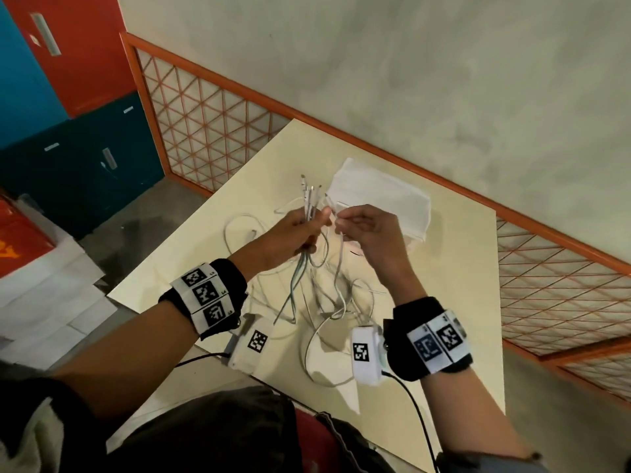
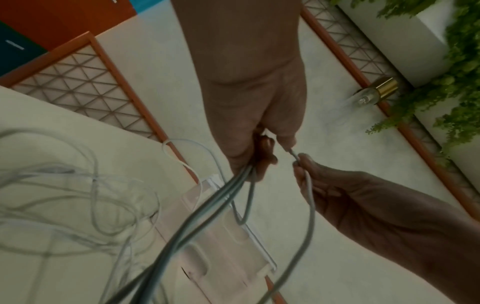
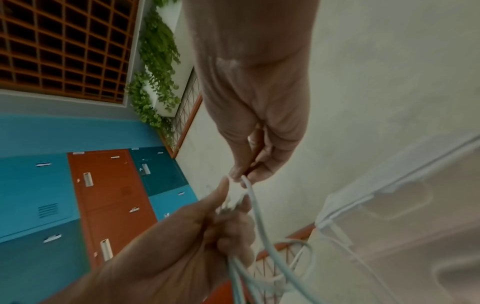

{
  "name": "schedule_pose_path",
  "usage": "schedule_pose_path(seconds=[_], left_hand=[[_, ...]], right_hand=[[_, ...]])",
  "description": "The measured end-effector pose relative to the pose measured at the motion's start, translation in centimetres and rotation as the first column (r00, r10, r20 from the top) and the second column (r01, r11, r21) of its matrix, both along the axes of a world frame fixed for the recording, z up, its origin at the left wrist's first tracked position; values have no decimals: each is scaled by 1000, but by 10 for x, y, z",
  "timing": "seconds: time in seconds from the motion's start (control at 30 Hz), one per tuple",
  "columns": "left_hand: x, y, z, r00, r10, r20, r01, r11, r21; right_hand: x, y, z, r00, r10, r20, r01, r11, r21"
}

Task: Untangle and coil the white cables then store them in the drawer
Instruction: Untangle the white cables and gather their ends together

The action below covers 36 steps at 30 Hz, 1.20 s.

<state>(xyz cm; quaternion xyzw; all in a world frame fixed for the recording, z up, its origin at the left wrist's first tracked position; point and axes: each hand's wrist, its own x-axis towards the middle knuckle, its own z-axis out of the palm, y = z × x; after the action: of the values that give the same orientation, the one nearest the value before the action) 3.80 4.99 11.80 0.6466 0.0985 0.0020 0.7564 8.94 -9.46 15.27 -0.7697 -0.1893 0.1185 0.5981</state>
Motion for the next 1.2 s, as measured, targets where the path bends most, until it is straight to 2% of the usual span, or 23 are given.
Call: schedule_pose_path(seconds=[0.1, 0.3, 0.47, 0.57, 0.63, 0.73, 0.83, 0.9, 1.0, 1.07, 1.13, 1.2], left_hand=[[-7, -5, -1, 998, -68, -3, 68, 997, -46], [-9, -3, -1, 998, -17, 53, 16, 1000, 14], [-2, 1, 7, 987, 144, 65, -151, 982, 110], [4, 12, 18, 948, 286, 140, -289, 957, -2], [4, 25, 22, 921, 351, 171, -327, 932, -154], [4, 46, 27, 887, 441, 139, -387, 872, -299], [3, 54, 27, 864, 492, 105, -452, 852, -264], [1, 51, 24, 880, 443, 171, -422, 895, -144], [-4, 39, 19, 947, 221, 235, -266, 947, 180], [-6, 32, 15, 988, 34, 148, -89, 917, 390], [-8, 24, 7, 987, -144, 69, 90, 860, 503], [-10, 16, 2, 972, -230, 45, 168, 816, 554]], right_hand=[[-5, 9, -9, 999, -34, -10, 34, 999, 30], [-10, 13, -8, 1000, -30, -10, 30, 999, 33], [-19, 10, -14, 970, 122, -211, -120, 992, 26], [-23, -1, -24, 937, 292, -189, -310, 948, -73], [-22, -16, -33, 916, 365, -165, -393, 899, -195], [-16, -46, -51, 903, 368, -222, -421, 864, -277], [-5, -65, -64, 924, 321, -209, -377, 855, -355], [3, -66, -63, 933, 318, -168, -359, 840, -406], [11, -56, -51, 932, 345, -113, -360, 840, -407], [11, -46, -37, 928, 363, -80, -366, 855, -366], [9, -35, -23, 931, 364, -40, -358, 881, -309], [8, -27, -11, 939, 344, 16, -331, 915, -229]])
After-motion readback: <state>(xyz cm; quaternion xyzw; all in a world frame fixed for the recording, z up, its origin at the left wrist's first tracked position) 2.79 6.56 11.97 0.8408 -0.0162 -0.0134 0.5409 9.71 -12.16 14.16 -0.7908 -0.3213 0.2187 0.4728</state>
